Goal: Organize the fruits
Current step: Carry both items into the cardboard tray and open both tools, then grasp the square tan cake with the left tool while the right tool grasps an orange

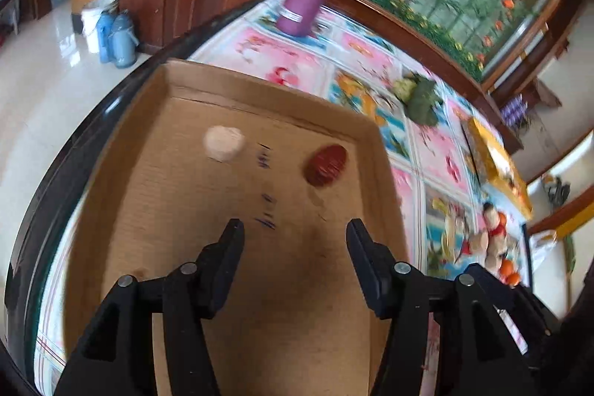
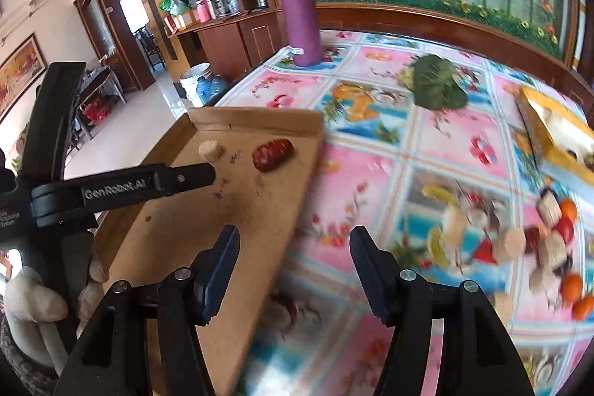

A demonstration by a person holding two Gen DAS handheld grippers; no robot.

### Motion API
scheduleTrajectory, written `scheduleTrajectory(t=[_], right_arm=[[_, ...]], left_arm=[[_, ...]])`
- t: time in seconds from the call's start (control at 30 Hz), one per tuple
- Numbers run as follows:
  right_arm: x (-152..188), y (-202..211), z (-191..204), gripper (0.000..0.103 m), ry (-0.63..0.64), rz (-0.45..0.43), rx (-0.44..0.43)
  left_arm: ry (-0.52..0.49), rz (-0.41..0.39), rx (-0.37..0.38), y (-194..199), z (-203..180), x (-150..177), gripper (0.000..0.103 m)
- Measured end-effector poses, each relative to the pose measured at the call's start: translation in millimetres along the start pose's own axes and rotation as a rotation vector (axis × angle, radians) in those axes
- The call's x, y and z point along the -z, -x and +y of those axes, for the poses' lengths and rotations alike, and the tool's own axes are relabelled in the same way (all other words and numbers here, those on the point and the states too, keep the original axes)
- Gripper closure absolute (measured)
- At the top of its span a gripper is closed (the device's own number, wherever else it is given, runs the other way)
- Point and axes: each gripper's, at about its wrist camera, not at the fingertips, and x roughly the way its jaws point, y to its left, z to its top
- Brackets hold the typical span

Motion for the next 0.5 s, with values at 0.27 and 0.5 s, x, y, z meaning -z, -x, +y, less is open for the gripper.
scheduleTrajectory(t=[0.27, 0.5], right_arm=[[40, 51, -54, 0.037, -0.137, -0.066, 0.065], [71, 105, -119, 0.032, -0.234, -0.118, 0.181]], left_arm=[[-0.143, -0.019, -0.081, -16, -55, 13, 0.047], [-0.153, 0.006, -0.123, -11, -39, 25, 0.047]])
